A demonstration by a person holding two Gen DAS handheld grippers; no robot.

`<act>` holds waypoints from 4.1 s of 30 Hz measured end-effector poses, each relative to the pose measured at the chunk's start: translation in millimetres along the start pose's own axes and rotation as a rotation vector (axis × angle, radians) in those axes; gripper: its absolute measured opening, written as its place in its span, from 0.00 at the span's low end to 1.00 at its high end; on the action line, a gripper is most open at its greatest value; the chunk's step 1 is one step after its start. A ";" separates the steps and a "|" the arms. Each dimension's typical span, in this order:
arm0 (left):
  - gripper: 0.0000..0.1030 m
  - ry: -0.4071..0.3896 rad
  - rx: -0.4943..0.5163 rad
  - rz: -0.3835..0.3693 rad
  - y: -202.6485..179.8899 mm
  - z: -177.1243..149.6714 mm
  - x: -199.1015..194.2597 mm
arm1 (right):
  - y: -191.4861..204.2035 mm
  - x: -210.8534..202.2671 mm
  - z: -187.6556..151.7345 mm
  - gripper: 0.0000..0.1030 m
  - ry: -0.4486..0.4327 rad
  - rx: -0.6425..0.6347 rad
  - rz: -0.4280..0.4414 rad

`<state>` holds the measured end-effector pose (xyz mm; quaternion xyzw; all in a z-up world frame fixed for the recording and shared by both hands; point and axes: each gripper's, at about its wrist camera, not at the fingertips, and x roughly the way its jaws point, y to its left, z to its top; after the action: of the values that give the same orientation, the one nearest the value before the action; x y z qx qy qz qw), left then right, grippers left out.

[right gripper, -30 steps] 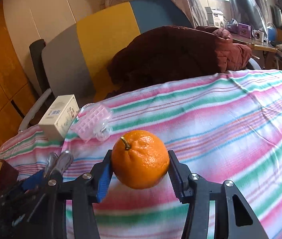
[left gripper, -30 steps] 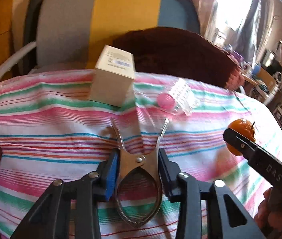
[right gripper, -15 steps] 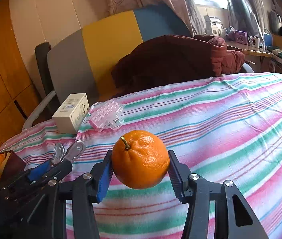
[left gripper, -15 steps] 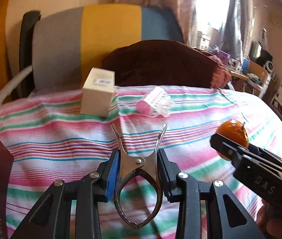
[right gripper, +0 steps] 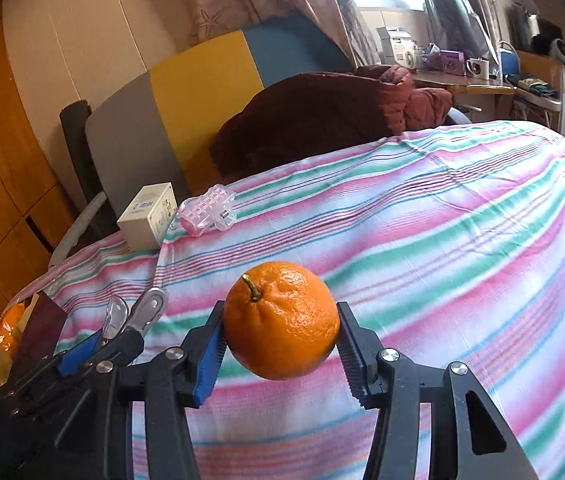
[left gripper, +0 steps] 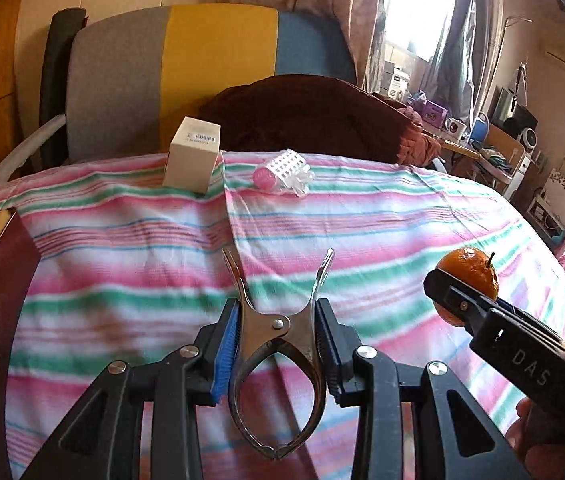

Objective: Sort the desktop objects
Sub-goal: 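Carry the tongs and orange over the gold tray with both tools, then open both tools to drop the tongs and orange into the tray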

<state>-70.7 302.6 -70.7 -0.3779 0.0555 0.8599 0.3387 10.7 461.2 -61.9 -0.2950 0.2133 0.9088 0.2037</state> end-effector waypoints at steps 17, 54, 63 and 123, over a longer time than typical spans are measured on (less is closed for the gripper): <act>0.36 -0.072 0.006 -0.035 4.8 -11.9 -85.4 | 28.7 -64.3 -25.3 0.51 -0.019 0.024 0.053; 0.36 -0.180 -0.249 0.159 173.0 -51.1 -211.4 | 222.6 -99.9 -59.4 0.51 0.053 -0.278 0.363; 0.36 -0.157 -0.331 0.231 222.3 -81.5 -230.5 | 261.1 -97.5 -86.6 0.51 0.123 -0.360 0.432; 0.35 0.015 -0.450 0.160 275.8 -96.3 -173.5 | 340.1 20.4 -91.9 0.25 0.332 -0.571 0.375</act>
<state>-99.8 -35.8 -63.9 -0.4445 -0.1052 0.8719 0.1764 -131.9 138.5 -51.2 -0.4390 0.0317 0.8930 -0.0939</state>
